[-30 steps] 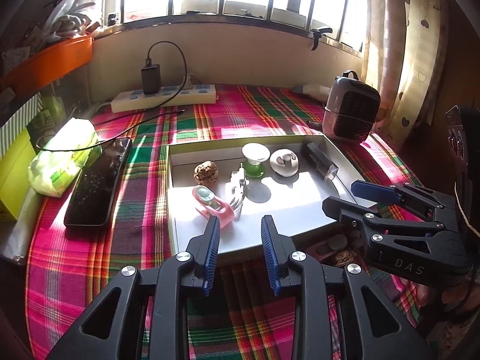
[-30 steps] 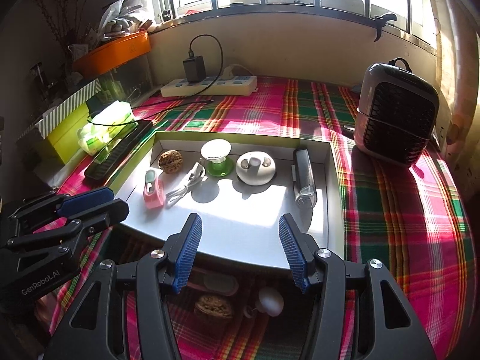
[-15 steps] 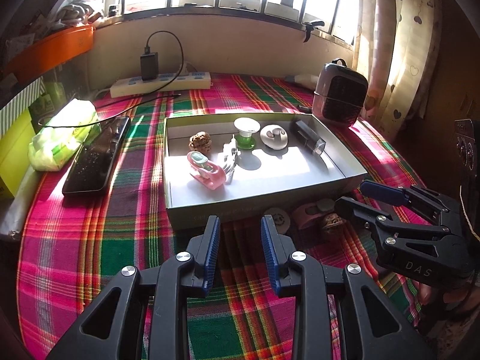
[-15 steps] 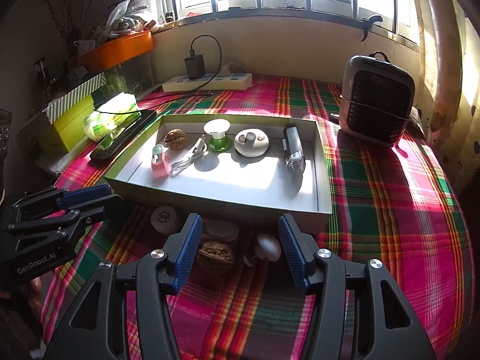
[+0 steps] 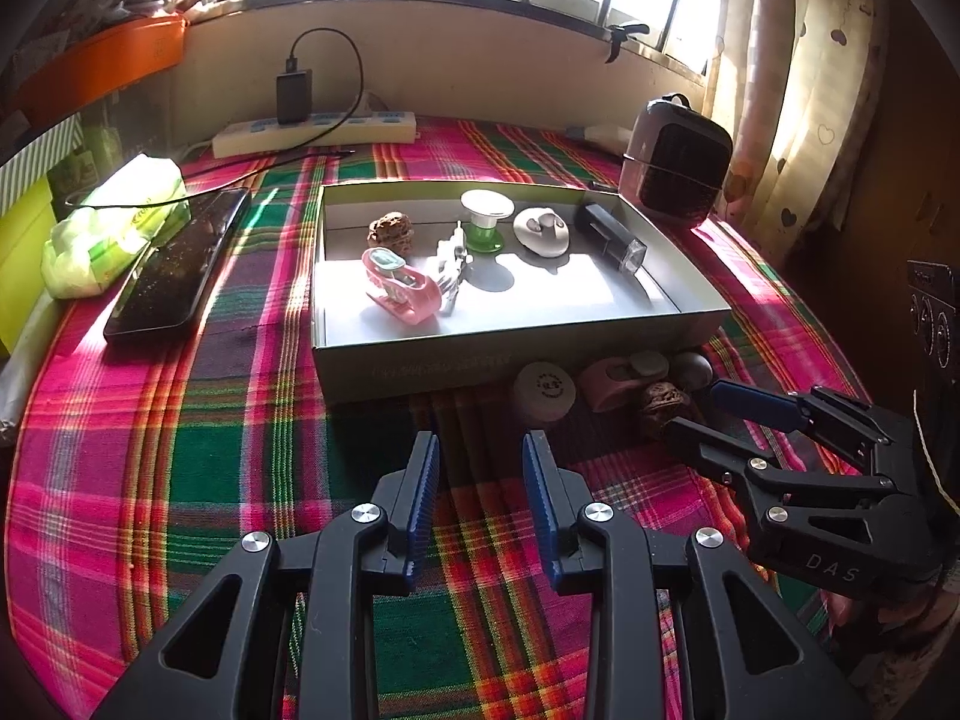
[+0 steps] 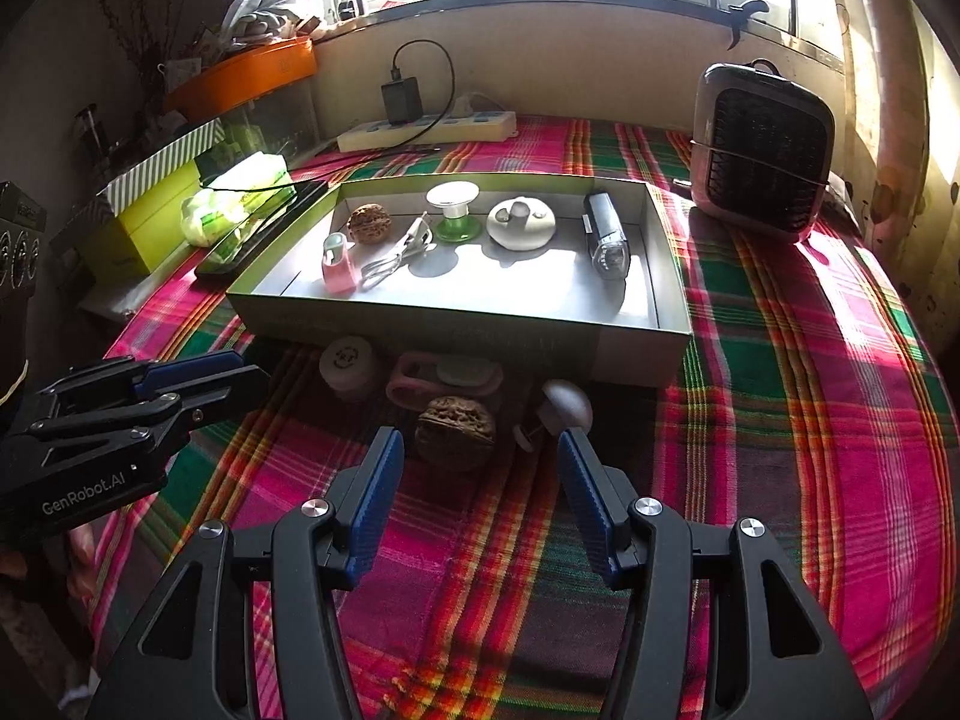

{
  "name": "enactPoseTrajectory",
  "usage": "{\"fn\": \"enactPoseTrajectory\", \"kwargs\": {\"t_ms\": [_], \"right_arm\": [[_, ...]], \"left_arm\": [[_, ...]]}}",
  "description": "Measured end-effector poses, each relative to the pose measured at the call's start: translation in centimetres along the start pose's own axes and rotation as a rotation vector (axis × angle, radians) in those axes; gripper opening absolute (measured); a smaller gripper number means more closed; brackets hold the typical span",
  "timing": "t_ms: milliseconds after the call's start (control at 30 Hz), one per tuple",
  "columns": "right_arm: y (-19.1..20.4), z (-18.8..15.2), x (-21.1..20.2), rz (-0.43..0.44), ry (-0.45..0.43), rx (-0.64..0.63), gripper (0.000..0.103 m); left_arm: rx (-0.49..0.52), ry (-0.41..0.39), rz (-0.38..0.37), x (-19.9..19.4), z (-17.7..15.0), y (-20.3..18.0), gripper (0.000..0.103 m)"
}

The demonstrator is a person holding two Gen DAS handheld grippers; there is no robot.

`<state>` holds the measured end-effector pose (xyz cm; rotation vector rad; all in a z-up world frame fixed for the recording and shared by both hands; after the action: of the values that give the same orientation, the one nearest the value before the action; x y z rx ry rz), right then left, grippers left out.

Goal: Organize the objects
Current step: 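Withdraw both grippers from the box toward the remaining objects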

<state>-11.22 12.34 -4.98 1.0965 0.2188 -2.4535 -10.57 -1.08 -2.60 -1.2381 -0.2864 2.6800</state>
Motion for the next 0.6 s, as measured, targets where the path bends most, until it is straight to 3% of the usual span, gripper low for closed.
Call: {"fn": "enactPoseTrajectory", "kwargs": {"t_ms": [600], "right_arm": [[0.9, 0.9, 2.1, -0.029, 0.055, -0.058, 0.055]], "left_arm": [[-0.012, 0.025, -0.001, 0.9, -0.1, 0.3, 0.028]]}}
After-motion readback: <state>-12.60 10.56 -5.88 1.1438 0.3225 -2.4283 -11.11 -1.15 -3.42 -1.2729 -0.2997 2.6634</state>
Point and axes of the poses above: each gripper's, at about its wrist camera, not at the fingertips, and x roughly the way its jaws point, y to its left, z to its top, the point moved 6 cm from there along x, roughly the way its jaws point, and after that the axes turned 6 degrees about -x, right-handed, at the moved point
